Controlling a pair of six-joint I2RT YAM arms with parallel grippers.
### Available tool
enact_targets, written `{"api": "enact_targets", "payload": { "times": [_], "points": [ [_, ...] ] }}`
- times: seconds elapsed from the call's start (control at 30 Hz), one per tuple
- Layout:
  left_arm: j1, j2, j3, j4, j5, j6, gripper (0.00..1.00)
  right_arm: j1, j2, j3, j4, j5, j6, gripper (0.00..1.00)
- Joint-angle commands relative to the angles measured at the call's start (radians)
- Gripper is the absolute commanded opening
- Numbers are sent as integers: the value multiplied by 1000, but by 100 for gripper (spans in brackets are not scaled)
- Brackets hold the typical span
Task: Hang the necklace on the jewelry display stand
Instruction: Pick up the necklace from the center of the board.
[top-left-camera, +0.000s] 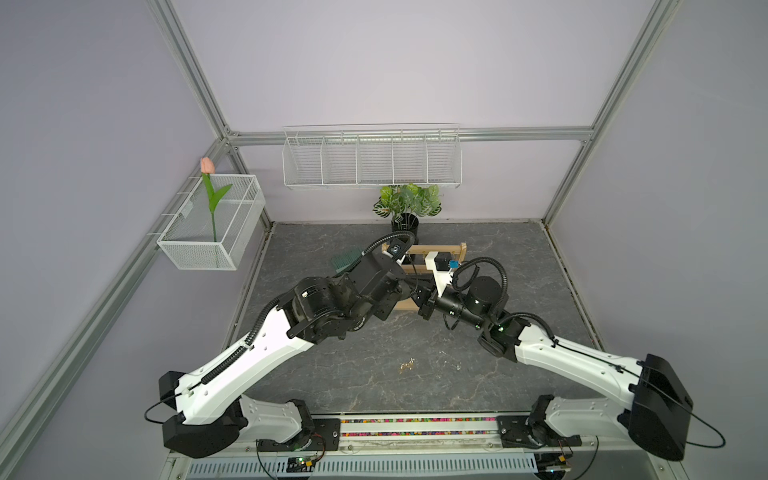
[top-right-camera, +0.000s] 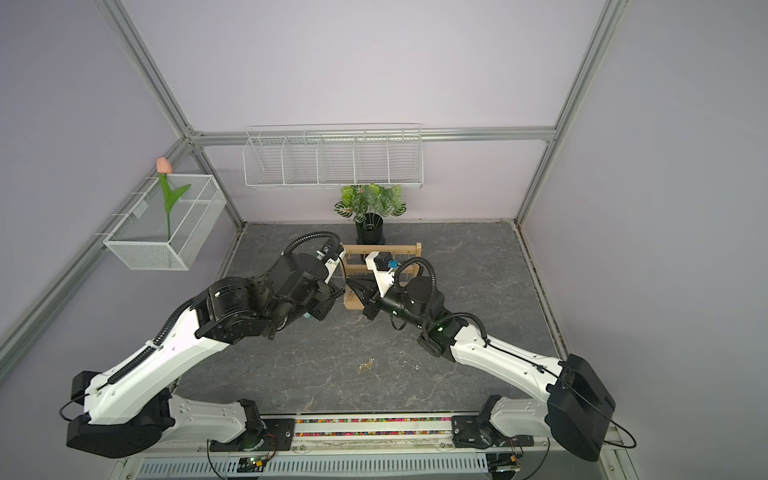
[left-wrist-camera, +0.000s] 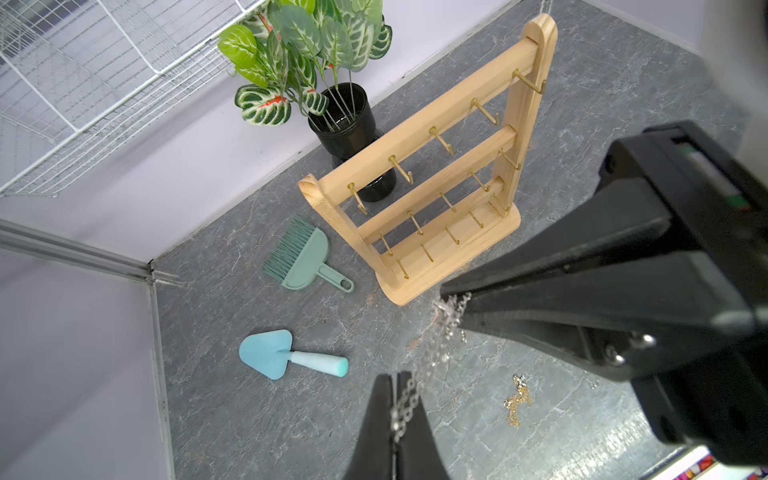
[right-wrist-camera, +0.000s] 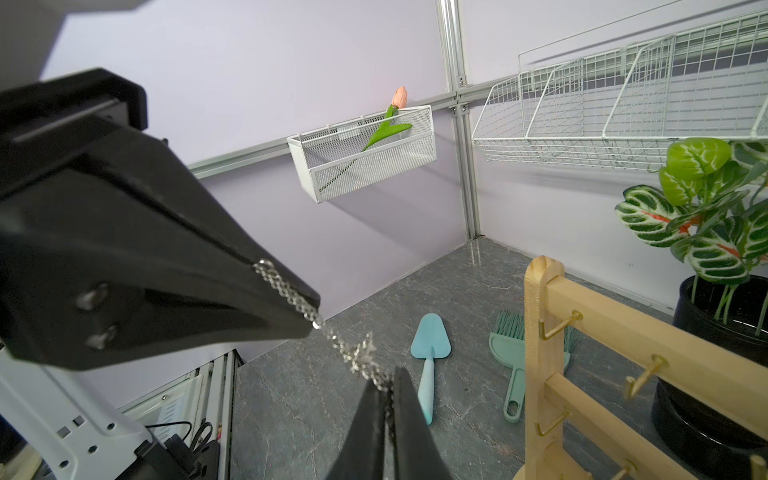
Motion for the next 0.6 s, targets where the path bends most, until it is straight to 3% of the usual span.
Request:
{"api": "enact_targets", "payload": {
  "times": [0.0,0.57],
  "points": [
    [-5,-14,21,-3,-61,-14,0,12,-26,-16,33,20,-22,10],
    [-5,-36,-12,73,26,-29,0,63,-17,31,80,43,-34,7]
  ]
}}
